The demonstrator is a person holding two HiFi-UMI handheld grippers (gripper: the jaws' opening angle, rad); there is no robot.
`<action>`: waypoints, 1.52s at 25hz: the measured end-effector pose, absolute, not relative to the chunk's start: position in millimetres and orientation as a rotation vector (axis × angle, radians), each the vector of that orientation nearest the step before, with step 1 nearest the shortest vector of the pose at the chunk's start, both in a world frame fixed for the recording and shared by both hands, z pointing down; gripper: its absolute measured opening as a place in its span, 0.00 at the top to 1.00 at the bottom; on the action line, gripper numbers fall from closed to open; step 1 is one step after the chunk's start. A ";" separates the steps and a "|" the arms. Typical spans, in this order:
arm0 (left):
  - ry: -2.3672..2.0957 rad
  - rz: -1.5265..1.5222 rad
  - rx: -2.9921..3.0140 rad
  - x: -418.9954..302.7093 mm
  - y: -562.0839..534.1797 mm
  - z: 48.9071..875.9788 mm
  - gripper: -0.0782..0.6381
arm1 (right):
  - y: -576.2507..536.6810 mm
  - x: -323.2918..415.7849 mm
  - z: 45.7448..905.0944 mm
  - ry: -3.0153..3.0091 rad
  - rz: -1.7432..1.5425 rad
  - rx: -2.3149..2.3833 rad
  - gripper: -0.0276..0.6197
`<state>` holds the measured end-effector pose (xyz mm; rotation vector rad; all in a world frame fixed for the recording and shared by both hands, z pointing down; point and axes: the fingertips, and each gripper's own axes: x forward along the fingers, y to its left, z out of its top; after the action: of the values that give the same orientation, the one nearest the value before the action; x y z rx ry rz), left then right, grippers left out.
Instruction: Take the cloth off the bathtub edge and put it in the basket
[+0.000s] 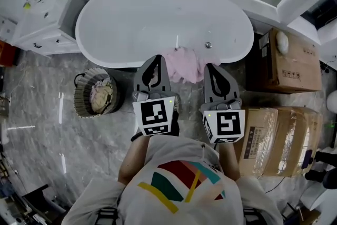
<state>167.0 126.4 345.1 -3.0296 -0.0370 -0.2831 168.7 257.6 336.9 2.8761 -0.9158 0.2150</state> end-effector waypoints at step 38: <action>0.132 -0.235 -3.106 337.3 86.8 334.6 0.87 | 239.1 361.0 330.7 -0.963 0.208 2.922 0.94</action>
<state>337.3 86.8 334.6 -3.1062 0.1316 -0.2347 361.0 239.1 330.7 2.9216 -0.9628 0.2083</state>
